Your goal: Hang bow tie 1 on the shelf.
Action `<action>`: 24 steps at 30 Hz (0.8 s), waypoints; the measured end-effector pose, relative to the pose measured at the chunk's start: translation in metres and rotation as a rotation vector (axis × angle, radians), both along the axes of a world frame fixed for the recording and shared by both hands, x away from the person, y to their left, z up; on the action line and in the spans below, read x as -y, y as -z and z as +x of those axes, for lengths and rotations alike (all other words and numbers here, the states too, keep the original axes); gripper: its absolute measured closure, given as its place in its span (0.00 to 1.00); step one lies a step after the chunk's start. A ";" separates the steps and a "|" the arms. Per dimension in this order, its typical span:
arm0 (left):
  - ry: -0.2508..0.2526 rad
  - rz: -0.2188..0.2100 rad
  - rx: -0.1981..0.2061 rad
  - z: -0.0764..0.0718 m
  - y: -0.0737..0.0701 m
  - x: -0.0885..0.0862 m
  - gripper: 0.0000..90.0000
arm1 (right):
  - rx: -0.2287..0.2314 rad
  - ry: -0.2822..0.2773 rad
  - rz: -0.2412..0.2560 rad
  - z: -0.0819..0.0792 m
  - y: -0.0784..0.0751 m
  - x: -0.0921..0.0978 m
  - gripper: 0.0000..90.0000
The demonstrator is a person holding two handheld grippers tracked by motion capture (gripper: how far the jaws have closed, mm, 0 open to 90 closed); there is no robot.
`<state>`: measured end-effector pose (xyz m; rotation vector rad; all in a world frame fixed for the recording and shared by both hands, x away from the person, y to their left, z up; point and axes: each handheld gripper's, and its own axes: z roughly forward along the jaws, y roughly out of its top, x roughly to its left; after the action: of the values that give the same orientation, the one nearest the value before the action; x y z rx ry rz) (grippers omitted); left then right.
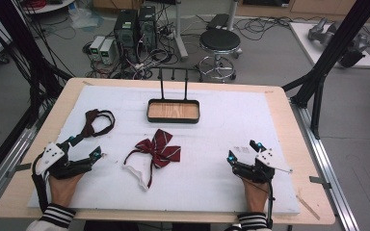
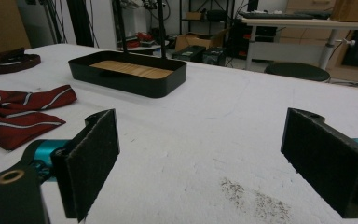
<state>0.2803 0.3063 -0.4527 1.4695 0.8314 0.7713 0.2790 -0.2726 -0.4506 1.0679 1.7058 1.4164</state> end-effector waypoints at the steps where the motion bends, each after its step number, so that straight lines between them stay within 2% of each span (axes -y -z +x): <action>1: 0.003 0.001 0.001 0.000 0.000 0.000 0.17 | 0.000 0.000 0.000 0.000 0.000 0.000 0.12; 5: -0.001 0.001 -0.002 0.000 0.000 0.000 0.17 | -0.007 0.000 0.019 0.000 0.000 0.001 0.12; 18: -0.005 -0.011 -0.002 0.001 0.000 -0.001 0.17 | 0.014 -0.002 -0.004 -0.001 0.000 0.000 0.12; 24: -0.006 -0.010 -0.001 0.001 0.000 0.000 0.17 | 0.012 0.003 0.006 -0.001 0.000 0.001 0.12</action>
<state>0.2809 0.3068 -0.4527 1.4594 0.8391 0.7699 0.2779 -0.2732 -0.4509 1.0626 1.6918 1.4236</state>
